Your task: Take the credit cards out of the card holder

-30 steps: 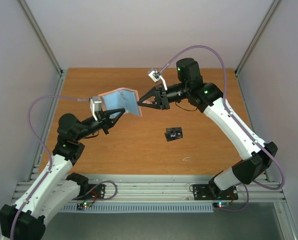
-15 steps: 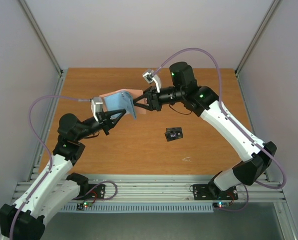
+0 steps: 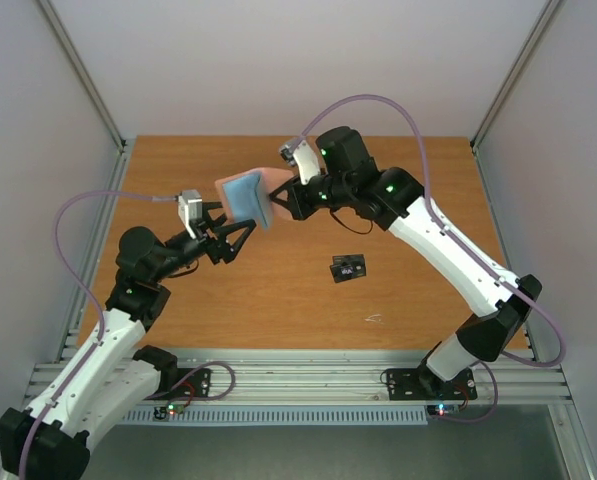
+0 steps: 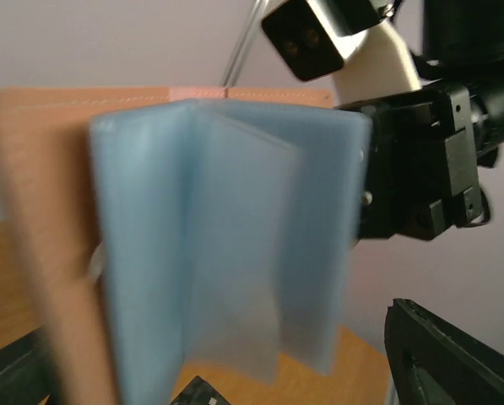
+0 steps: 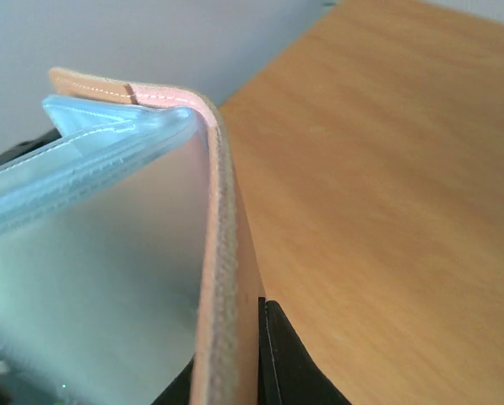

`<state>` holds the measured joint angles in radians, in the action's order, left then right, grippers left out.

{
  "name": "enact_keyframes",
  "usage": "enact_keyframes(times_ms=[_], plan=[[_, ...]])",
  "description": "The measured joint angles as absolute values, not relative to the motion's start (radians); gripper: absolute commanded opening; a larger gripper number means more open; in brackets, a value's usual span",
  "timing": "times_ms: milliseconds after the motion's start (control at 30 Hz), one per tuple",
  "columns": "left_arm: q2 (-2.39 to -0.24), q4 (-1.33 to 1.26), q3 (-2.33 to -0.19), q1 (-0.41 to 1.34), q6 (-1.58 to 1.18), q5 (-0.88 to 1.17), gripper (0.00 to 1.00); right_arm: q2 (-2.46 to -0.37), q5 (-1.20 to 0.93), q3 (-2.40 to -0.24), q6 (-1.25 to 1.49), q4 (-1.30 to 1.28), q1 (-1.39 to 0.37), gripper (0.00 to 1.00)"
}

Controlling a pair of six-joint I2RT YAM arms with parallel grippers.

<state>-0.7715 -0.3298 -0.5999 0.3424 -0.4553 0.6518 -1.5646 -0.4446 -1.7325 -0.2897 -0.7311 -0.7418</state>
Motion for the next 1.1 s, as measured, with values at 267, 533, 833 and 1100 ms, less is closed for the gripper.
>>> enact_keyframes(times_ms=[267,533,833,1100], plan=[[-0.773,-0.255,-0.6,0.34,-0.482,0.467,0.88,-1.595,0.034,-1.931,-0.324,-0.982,-0.81,0.01],[-0.784,-0.218,-0.6,0.326,-0.504,0.479,0.88,-1.595,-0.01,-1.913,-0.39,-1.014,-0.818,0.01],[-0.784,-0.223,-0.6,0.324,-0.484,0.55,0.91,-1.556,-0.368,-1.81,-0.429,-0.906,-0.764,0.01],[-0.778,-0.221,-0.6,0.319,-0.497,0.537,0.91,-1.51,-0.665,-1.718,-0.422,-0.785,-0.719,0.01]])
